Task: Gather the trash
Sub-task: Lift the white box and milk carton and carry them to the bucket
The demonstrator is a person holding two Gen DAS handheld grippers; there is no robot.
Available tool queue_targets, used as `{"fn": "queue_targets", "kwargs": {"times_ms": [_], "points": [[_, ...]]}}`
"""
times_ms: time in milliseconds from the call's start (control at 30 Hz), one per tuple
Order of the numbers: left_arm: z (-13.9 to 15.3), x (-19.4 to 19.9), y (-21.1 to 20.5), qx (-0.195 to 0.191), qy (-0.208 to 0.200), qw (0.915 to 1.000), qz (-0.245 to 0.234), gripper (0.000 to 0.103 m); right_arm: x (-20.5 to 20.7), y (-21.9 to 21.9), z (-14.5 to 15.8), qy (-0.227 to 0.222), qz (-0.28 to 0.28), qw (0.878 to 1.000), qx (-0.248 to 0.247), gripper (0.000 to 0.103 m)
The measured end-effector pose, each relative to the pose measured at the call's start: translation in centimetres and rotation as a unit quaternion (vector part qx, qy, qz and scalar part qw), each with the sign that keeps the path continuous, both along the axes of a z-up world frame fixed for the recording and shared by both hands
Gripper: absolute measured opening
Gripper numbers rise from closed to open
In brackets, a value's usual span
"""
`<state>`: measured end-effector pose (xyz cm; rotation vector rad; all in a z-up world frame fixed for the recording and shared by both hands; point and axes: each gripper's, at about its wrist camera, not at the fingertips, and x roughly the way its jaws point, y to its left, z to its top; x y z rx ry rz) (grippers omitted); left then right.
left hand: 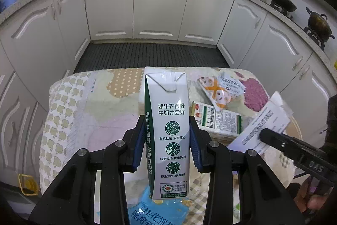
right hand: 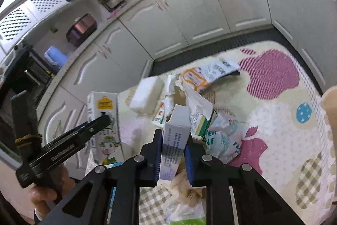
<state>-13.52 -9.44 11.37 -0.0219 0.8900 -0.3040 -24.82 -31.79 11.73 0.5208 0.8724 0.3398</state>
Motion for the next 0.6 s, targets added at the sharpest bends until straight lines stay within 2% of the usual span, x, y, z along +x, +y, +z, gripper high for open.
{"fn": "queue_targets", "kwargs": {"times_ms": [300,600], "points": [[2.2,-2.0,-2.5,0.000,-0.022,0.9995,-0.022,0.036,-2.8,-1.5,3.4,-0.043,0.003,0.999,0.001,0.017],[3.8,-4.1,-6.7,-0.002,-0.038,0.9974,-0.062,0.036,-6.2,-5.4,5.4,-0.071,-0.028,0.997,-0.014,0.017]]}}
